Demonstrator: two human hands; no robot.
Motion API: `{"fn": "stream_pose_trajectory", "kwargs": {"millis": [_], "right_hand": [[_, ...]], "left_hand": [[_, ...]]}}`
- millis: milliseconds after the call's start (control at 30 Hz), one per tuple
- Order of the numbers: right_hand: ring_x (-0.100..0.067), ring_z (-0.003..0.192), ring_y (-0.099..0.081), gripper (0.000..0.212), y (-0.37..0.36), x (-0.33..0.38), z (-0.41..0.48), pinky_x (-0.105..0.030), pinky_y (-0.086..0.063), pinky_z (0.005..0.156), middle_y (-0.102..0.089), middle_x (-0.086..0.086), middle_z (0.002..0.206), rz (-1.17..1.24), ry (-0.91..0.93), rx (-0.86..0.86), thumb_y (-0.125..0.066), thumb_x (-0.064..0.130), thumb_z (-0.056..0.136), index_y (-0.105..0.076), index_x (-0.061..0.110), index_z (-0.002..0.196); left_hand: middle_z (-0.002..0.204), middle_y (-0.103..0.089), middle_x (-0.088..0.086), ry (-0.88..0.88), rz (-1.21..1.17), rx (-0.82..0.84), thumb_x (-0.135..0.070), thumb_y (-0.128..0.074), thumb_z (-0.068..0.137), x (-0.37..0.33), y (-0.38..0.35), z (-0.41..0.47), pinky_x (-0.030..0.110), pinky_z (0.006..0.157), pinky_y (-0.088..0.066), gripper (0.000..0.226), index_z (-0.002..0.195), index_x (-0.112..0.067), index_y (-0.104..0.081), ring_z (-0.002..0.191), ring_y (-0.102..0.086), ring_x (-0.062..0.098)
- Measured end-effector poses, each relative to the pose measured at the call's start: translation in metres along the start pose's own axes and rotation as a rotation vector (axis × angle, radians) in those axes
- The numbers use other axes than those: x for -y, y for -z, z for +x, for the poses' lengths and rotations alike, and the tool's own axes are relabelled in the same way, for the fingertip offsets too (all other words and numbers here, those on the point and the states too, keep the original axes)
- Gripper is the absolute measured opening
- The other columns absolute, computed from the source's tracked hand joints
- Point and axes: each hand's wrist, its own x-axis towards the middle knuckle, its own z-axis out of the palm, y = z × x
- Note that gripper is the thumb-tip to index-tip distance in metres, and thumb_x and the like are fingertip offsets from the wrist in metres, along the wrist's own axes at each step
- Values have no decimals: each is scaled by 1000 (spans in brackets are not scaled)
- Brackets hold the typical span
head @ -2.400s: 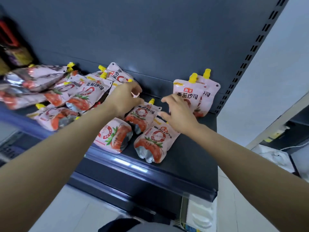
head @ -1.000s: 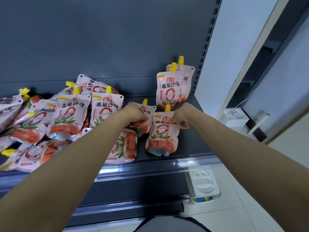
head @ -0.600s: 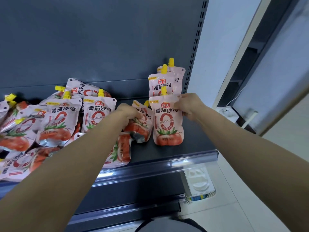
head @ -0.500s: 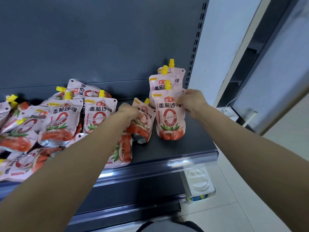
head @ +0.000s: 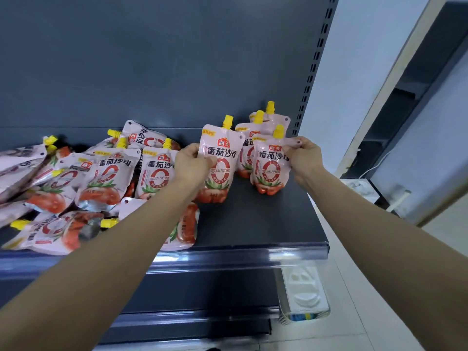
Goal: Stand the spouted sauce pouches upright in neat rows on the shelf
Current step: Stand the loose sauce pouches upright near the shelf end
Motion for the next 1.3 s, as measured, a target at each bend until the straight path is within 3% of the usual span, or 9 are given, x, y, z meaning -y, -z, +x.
{"fn": "stream_pose_trajectory", "kwargs": {"millis": [67,233,400,600,733,800,967,1167,1300], "right_hand": [[-20,78,-47,35,1,2,6,-33,-40,67,-52,-3,69,26,-12,3,-51,-6,89,-52,18,63],[-22,80,-51,37,4,5,19,-35,-43,73,-55,-6,72,21,-15,34,-52,-8,87,-53,18,61],[-16,65,-60,33,12,4,23,-28,-54,61,-62,-3,73,26,-27,161,-53,-9,88,-56,17,68],[-23,89,-66,34,23,-1,21,-38,-57,82,-69,-11,105,-14,-30,231,-59,-11,83,-64,4,113],[-19,92,-61,29,34,3,18,-21,-51,70,-65,-6,103,-63,-2,216,-60,-6,86,-62,4,113],[-16,92,-56,24,39,7,18,-16,-47,69,-62,-5,103,-99,41,155,-58,-2,88,-61,6,110],[-14,97,-53,29,50,13,18,-31,-47,100,-62,-8,118,-210,205,9,-52,3,91,-58,5,119],[-8,95,-51,27,42,20,-1,-15,-39,85,-58,1,110,-294,396,61,-47,3,94,-57,6,119],[-12,102,-55,25,40,26,-12,-19,-45,90,-59,-4,122,-325,472,78,-46,4,95,-57,7,117]], "left_hand": [[100,-70,9,-12,-30,-8,1,-63,83,1,-4,-4,36,71,-58,15,89,-13,-61,85,-68,24],[100,-68,9,18,-78,29,2,-60,85,17,-18,-19,40,74,-57,18,85,-16,-60,87,-67,25],[89,-67,9,-18,-131,123,10,-55,85,32,-32,-32,38,74,-57,21,83,-11,-59,80,-65,23],[92,-67,7,-63,-159,205,11,-53,86,35,-52,-49,34,74,-58,23,87,-12,-57,83,-66,20],[98,-68,7,-21,-246,244,12,-52,86,40,-68,-58,38,78,-58,25,95,-10,-59,89,-67,22],[106,-67,11,14,-256,251,10,-52,87,38,-75,-61,42,83,-56,26,107,-5,-57,96,-66,26],[120,-65,10,67,-179,205,5,-55,88,37,-85,-72,46,91,-53,36,122,-7,-55,109,-63,26],[99,-67,1,11,-192,64,4,-57,87,39,-94,-77,26,66,-58,24,107,-9,-54,90,-66,17],[107,-66,6,4,-176,100,7,-59,85,39,-96,-74,38,81,-56,25,96,-16,-56,102,-64,24]]}}
